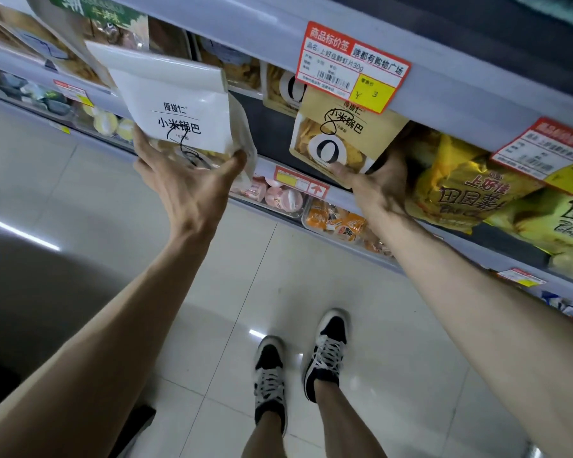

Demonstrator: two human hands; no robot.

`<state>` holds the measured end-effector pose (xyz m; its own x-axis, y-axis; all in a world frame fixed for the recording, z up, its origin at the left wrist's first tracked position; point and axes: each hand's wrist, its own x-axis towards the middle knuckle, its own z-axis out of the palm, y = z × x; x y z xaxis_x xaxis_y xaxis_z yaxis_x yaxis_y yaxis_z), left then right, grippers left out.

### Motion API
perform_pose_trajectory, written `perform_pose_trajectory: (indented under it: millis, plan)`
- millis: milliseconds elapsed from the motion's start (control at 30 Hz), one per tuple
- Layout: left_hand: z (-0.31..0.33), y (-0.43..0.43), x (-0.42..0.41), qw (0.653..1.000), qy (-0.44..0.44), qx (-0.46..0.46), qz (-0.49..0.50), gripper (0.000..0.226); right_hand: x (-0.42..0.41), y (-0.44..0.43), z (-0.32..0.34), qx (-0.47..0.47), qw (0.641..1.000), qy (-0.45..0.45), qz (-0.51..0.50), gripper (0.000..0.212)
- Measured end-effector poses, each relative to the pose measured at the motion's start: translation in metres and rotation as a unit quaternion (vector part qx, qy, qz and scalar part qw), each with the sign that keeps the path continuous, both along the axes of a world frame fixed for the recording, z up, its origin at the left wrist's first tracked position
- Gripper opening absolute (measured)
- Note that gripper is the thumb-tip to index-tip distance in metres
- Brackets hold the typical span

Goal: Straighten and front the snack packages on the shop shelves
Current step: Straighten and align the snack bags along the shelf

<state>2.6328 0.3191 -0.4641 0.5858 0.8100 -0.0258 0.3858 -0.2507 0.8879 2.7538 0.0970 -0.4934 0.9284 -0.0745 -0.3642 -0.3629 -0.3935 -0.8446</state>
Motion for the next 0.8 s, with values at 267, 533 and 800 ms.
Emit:
perform_pose_trajectory:
  millis: [267,533,800]
  plan:
    - [-0.006,0.015,-0.027,1.000,0.024,0.000,0.013,0.130,-0.004,0.055,-0.006,0.047,0.997,-0.026,0.055,0.076]
    - [-0.001,0.020,-0.035,0.997,0.015,-0.032,-0.067,0.132,-0.009,0.089,0.002,0.032,0.998,-0.033,0.041,0.069]
    - [0.012,-0.026,-0.026,0.985,0.047,-0.068,-0.151,0.130,-0.094,0.063,0.038,0.078,0.982,-0.099,-0.142,0.029]
